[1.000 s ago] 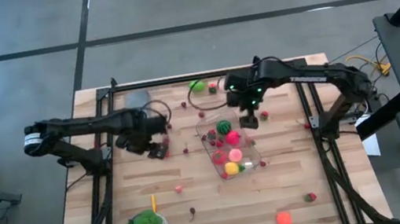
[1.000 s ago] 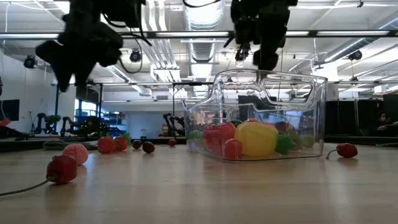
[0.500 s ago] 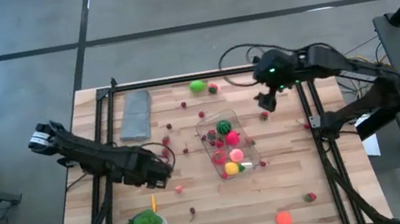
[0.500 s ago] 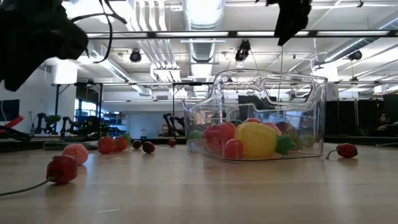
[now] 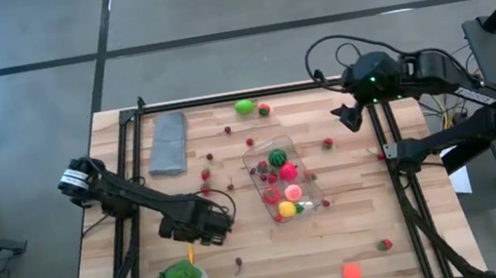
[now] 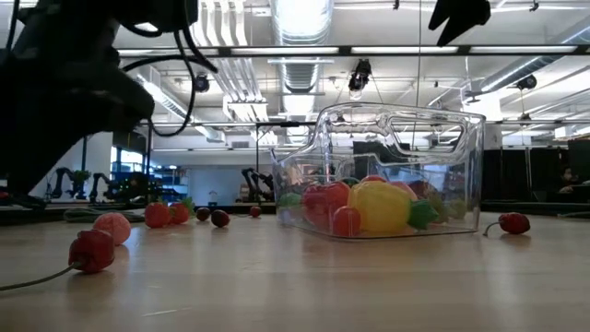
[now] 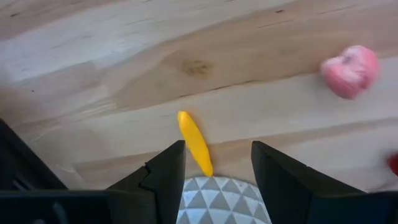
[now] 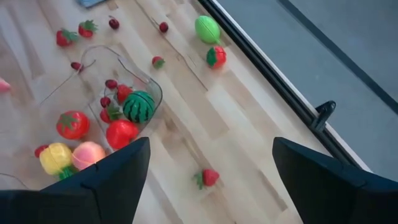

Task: Pick and placing Produce into tupperware
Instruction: Put the yellow squash into the transparent bin

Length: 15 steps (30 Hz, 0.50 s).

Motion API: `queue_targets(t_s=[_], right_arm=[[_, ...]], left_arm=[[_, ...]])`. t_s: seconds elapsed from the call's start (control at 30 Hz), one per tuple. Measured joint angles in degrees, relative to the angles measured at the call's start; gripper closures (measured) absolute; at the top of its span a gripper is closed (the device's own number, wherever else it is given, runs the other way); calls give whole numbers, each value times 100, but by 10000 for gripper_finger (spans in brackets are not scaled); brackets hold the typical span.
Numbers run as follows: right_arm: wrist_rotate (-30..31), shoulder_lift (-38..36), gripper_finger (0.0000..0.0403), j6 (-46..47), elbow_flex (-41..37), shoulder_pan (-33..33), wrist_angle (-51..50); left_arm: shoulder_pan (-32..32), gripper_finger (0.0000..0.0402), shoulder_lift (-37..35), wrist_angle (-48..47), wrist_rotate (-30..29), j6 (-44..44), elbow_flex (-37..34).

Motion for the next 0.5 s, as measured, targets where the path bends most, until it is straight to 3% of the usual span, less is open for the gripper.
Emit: queue_targets(t_s=[0.27, 0.5], right_arm=[[0, 27, 74, -65, -3, 2, -36], [0, 167, 72, -153, -4, 2, -30]], left_arm=[[-358, 233, -37, 307, 600, -301, -506], [-458, 233, -566, 1105, 292, -856, -1002]])
